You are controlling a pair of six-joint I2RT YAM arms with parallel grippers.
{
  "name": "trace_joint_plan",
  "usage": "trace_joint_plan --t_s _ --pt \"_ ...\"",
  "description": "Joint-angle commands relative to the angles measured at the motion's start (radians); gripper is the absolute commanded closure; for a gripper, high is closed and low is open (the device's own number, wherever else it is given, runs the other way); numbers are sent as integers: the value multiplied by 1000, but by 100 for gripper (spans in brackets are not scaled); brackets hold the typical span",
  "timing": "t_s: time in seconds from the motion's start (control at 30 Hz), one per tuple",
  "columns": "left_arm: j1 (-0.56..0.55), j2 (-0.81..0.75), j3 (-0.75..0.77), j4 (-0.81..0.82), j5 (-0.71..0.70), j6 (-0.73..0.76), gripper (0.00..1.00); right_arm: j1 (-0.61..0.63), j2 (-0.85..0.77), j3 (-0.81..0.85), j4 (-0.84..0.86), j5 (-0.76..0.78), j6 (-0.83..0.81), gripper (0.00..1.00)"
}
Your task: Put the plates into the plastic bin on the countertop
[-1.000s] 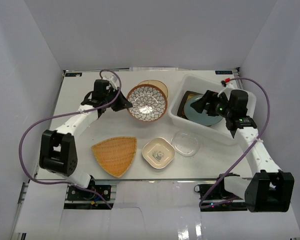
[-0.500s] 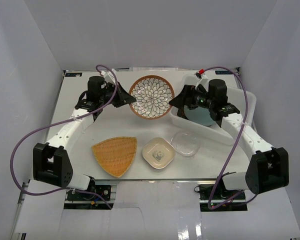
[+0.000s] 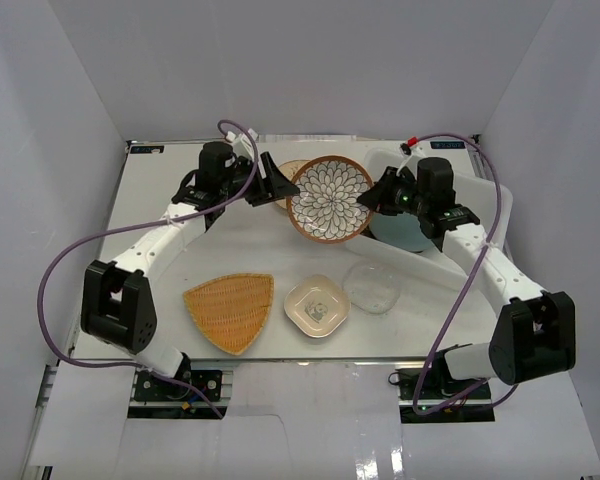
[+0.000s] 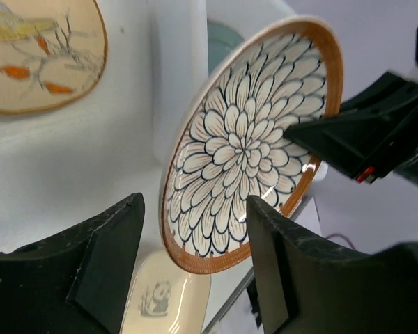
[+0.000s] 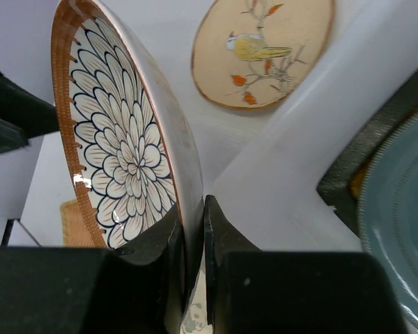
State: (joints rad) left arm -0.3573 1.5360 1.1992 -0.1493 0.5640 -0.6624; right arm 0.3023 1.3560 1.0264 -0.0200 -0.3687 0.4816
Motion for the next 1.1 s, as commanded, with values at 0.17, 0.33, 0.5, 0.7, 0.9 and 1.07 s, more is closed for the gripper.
trace_joint_plan --t_s 0.17,0.33,0.5,0.7,0.9,1.07 --pt "50 219 227 -49 -194 55 20 -282 -103 -35 75 22 51 92" --pt "101 384 272 -45 -228 50 19 -435 -106 -132 84 4 46 92" --pt "116 501 332 -36 -224 76 16 -477 -74 -172 88 36 20 92" --pt "118 627 417 -32 -182 81 17 -494 -29 -192 88 50 6 86" --pt "116 710 461 -7 -176 55 33 -494 -98 -215 43 116 -15 2" --pt "113 747 487 14 -193 29 53 -494 -210 -233 12 155 -35 2"
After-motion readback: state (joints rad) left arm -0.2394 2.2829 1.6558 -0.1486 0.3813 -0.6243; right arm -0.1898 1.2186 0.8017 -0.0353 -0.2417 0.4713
